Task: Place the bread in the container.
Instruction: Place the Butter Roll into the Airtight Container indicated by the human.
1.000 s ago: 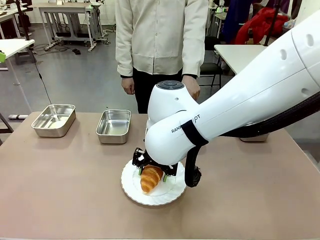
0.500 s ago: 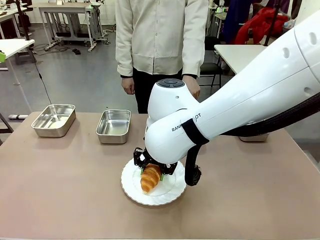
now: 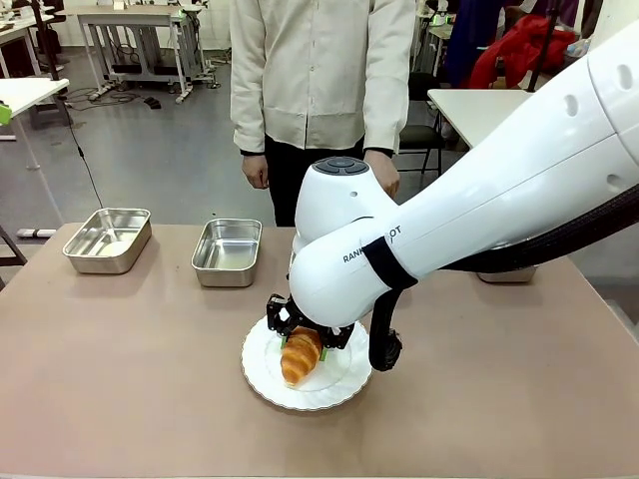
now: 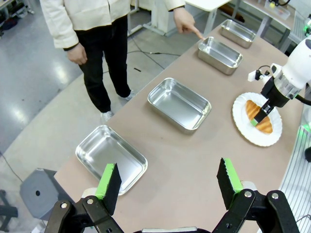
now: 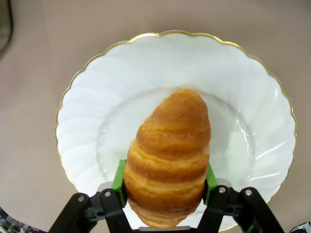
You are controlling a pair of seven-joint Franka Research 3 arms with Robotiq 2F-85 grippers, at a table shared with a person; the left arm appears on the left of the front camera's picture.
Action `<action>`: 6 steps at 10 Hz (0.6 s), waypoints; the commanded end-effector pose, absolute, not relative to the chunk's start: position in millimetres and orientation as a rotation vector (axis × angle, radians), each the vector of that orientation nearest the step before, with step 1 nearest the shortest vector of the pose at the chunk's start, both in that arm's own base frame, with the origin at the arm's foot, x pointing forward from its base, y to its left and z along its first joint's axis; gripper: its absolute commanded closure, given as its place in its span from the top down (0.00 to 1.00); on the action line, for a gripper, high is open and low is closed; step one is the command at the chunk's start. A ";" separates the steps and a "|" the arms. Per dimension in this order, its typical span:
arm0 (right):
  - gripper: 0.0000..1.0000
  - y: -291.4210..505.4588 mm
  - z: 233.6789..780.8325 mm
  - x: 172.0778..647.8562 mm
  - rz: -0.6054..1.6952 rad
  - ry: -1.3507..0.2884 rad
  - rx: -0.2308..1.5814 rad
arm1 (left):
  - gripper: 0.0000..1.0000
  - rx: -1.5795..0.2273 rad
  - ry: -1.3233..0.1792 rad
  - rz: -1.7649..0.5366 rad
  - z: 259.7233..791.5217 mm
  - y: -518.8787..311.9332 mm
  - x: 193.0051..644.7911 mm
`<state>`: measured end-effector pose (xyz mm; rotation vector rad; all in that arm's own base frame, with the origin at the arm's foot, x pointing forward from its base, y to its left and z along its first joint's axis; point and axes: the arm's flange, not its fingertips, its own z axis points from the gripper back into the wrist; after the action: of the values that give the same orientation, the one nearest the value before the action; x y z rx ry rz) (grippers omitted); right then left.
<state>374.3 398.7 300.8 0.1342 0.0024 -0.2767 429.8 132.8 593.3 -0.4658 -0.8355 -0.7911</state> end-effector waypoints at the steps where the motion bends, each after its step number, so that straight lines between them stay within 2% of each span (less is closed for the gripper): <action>1: 0.69 393.4 316.5 380.9 -0.255 0.004 0.155 | 1.00 -0.470 -0.848 -0.804 593.4 132.9 428.3; 4: 0.69 367.7 370.7 406.0 -0.165 0.032 0.223 | 1.00 -0.470 -0.848 -0.804 593.4 132.9 428.3; 6: 0.69 340.0 406.2 433.5 -0.028 0.039 0.217 | 1.00 -0.470 -0.848 -0.804 593.4 132.9 428.3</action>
<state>421.0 359.0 394.7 0.2226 0.0096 -0.1027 429.7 133.0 593.3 -0.4655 -0.8356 -0.7906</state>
